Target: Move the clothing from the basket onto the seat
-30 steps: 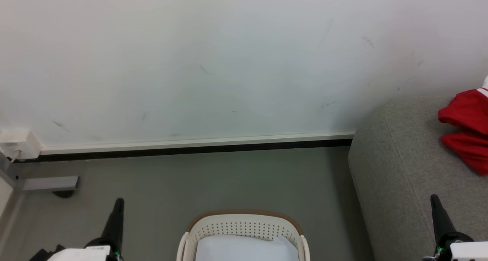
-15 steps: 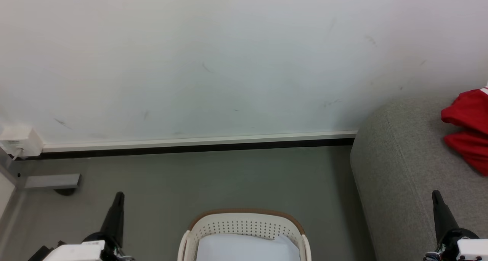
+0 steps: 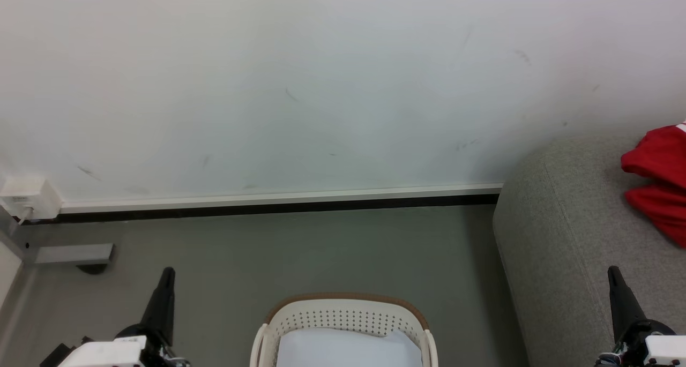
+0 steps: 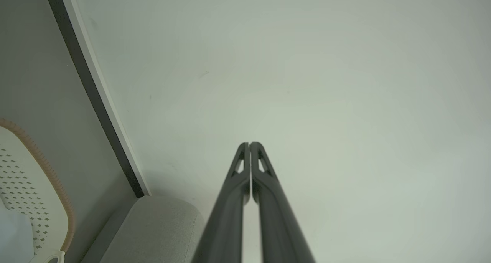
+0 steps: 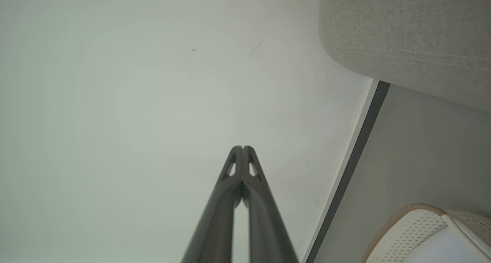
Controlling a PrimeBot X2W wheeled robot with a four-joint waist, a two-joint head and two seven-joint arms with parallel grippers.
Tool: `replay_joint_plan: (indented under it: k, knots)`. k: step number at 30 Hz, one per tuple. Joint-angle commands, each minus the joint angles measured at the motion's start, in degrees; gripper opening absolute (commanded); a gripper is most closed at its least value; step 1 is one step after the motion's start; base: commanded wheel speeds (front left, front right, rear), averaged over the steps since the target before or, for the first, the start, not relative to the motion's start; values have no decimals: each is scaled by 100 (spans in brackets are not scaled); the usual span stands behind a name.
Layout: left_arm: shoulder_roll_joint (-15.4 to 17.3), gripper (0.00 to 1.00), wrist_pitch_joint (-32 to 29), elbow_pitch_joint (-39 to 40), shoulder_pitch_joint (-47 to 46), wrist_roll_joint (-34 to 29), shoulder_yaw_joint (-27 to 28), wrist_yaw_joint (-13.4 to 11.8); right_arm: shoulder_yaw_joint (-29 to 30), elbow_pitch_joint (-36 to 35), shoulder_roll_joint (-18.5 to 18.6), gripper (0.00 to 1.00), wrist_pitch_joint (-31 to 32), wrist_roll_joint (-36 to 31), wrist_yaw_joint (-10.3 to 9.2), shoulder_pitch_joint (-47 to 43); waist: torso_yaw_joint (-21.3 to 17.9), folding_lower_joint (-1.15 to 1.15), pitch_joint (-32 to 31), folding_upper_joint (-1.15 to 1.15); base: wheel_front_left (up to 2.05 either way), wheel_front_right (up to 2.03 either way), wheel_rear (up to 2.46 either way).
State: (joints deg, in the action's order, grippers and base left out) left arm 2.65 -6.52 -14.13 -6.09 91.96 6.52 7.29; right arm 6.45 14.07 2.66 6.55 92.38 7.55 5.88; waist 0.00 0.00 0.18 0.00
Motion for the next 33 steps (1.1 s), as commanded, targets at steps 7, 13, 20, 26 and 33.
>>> replay_joint_plan:
  k: [7,13,20,26,33]
  knots:
    - [42,0,-26,10,-42,81,6,37,22,-19,40,0,17,8,-12,68,0,0,0,0,0,0,0]
    - [42,0,-26,11,-42,81,6,37,22,-19,39,0,17,8,-12,68,0,0,0,0,0,0,0]
    - [42,0,-25,11,-42,81,6,37,21,-19,39,0,16,8,-12,67,0,0,0,0,0,0,0]
    - [42,0,-25,11,-42,81,5,37,21,-19,39,0,16,8,-12,67,0,0,0,0,0,0,0]
    - [42,0,-25,12,-42,81,5,37,22,-19,40,0,16,8,-12,68,0,0,0,0,0,0,0]
